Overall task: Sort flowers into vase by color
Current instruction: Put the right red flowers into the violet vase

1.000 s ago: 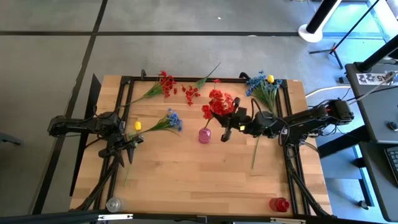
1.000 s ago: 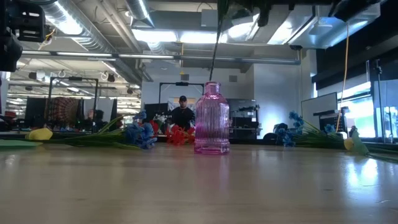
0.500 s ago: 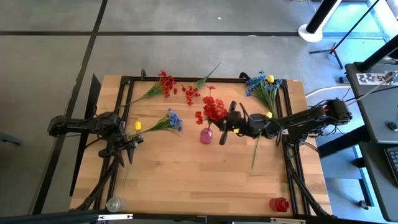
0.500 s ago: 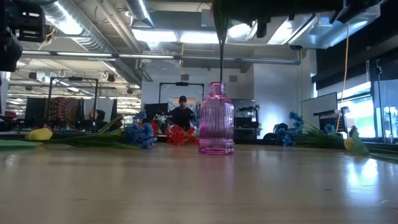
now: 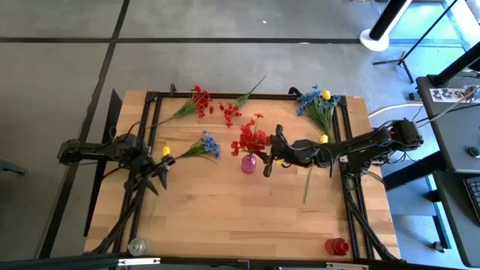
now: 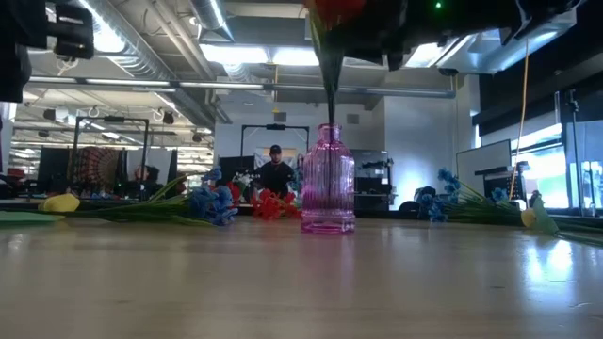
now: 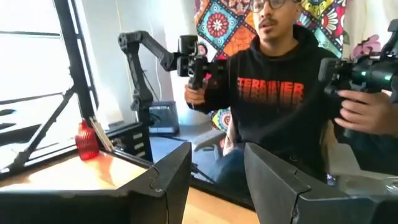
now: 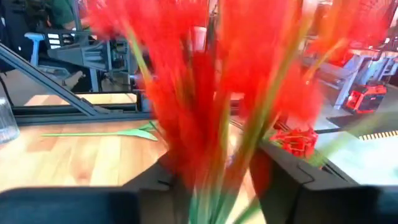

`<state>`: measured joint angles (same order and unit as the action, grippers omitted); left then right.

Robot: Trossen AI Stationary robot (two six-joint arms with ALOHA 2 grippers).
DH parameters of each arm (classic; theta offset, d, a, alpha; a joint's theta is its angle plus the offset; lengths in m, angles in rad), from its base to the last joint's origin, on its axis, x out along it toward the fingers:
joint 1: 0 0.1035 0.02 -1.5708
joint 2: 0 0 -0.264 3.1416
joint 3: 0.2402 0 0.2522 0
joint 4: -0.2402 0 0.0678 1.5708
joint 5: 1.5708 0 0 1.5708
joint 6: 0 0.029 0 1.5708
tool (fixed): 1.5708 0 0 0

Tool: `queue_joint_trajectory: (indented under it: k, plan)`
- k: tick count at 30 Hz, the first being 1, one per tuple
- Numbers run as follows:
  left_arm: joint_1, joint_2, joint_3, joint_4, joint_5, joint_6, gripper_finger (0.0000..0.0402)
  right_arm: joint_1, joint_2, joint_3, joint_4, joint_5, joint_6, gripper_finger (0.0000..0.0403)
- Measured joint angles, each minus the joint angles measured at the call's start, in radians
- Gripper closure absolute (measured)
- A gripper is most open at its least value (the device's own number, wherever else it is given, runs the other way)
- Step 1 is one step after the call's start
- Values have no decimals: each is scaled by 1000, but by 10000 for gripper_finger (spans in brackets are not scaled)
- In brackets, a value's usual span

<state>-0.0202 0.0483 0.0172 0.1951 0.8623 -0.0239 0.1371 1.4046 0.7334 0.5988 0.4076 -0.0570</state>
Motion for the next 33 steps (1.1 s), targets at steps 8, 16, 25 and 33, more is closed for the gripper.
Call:
queue_joint_trajectory:
  k: [8, 16, 25, 33]
  plan:
    - [-40, 6, 0, 237, -39, 76, 256, 0, -109, 1, -245, 3, 55, 183]
    - [-146, 229, 0, 431, -350, 111, 256, 0, -205, 1, -421, -8, 91, 146]
    - [-137, 634, 120, 579, -848, -208, 257, 1, -320, 1, -601, -41, 170, 136]
    - [-113, 886, 253, 563, -820, -194, 257, 1, -434, 0, -742, -126, 297, 137]
